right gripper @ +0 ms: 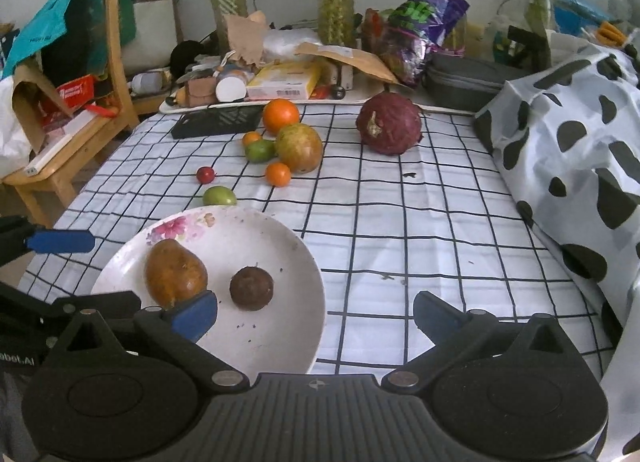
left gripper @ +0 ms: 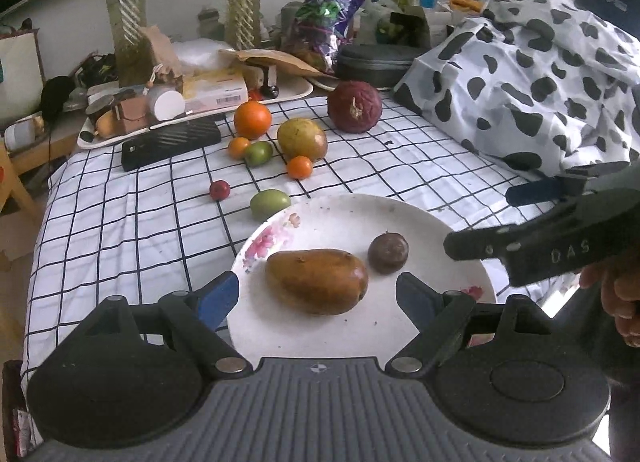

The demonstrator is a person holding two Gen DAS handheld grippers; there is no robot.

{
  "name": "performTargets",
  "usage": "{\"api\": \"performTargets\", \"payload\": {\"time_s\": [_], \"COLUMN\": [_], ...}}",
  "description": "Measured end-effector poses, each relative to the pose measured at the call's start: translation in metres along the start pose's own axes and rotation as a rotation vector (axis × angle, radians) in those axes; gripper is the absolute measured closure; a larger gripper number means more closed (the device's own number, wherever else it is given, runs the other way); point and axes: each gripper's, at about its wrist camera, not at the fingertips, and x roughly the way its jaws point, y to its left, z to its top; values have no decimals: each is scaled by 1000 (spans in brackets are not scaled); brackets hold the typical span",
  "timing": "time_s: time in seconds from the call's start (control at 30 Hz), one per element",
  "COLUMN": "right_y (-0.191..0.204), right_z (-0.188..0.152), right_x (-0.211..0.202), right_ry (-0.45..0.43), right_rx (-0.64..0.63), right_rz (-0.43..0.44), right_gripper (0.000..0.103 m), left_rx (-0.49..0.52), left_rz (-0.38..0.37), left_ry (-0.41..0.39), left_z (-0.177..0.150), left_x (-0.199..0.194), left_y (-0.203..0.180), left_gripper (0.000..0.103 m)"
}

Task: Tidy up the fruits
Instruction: 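Lift both open tools away from the plate toward the remaining fruits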

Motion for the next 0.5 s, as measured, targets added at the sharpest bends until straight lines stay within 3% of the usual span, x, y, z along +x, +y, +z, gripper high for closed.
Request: {"api": "performTargets", "payload": {"time_s": [0.5], "right_y": [5], "right_z": [0], "right_x": [2], "right_ry": [0], "right_rx": [-30], "right_rz": [-1], "right_gripper": [0], "left_rx": [-15], "left_rz": [-1], "left_ry": [-15], "left_z": [1], "left_x": [-1], "left_y": [-1], "left_gripper": [17]}}
